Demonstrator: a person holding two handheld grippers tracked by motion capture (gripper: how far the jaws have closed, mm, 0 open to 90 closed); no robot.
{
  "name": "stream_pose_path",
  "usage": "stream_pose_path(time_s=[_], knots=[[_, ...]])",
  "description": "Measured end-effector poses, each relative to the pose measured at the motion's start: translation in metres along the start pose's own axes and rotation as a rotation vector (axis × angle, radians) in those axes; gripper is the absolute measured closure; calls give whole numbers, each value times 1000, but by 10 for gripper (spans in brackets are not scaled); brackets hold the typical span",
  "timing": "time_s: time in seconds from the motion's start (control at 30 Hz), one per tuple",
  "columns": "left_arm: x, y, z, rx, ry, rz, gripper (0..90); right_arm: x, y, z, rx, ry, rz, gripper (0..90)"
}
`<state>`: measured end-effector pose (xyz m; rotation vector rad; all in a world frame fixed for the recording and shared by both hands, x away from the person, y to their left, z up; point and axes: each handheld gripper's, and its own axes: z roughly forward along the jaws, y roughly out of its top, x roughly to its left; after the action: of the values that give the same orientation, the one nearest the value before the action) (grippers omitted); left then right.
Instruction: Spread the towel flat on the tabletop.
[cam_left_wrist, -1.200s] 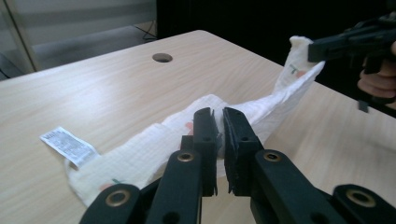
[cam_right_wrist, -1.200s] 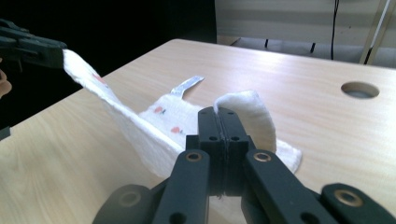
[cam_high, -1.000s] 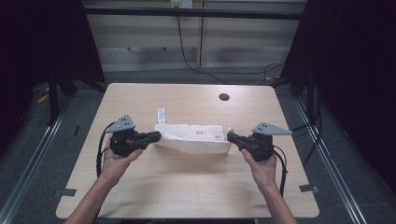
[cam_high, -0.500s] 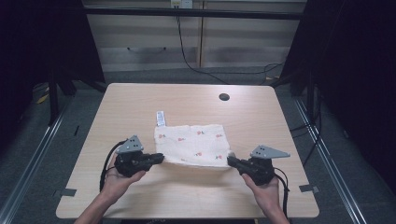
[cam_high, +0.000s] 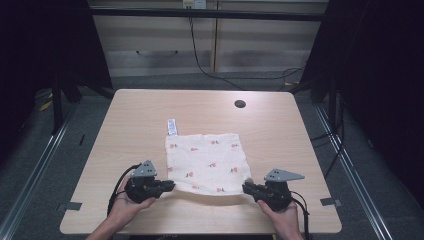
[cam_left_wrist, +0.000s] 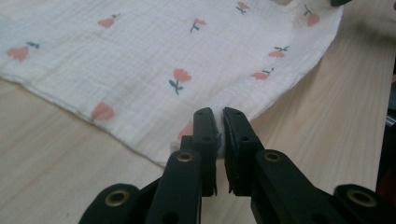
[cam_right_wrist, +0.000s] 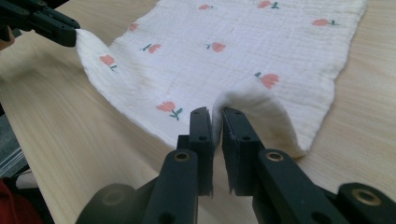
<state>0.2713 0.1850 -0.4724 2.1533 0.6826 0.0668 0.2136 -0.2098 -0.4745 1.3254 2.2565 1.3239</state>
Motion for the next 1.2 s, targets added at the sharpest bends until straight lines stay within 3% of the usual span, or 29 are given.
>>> stream_pose_path(time_s=[0.27, 0.43, 0.5, 0.77, 0.87, 1.2], knots=[[-1, -9, -6, -7, -15, -10, 791, -3, -1, -19, -66, -20, 21, 723], [1, -9, -8, -20, -35, -32, 731, -9, -2, -27, -80, -45, 31, 714], [0, -6, -10, -25, -32, -23, 710, -11, 0, -26, -81, -43, 35, 716], [11, 0, -17, -60, -10, -68, 642, -30, 20, 9, -26, -42, -21, 738], [17, 5, -15, -59, 14, -70, 637, -40, 25, 23, -9, -15, -6, 738], [57, 26, 24, -19, 75, -113, 691, -59, 46, 68, 77, 23, -65, 742]])
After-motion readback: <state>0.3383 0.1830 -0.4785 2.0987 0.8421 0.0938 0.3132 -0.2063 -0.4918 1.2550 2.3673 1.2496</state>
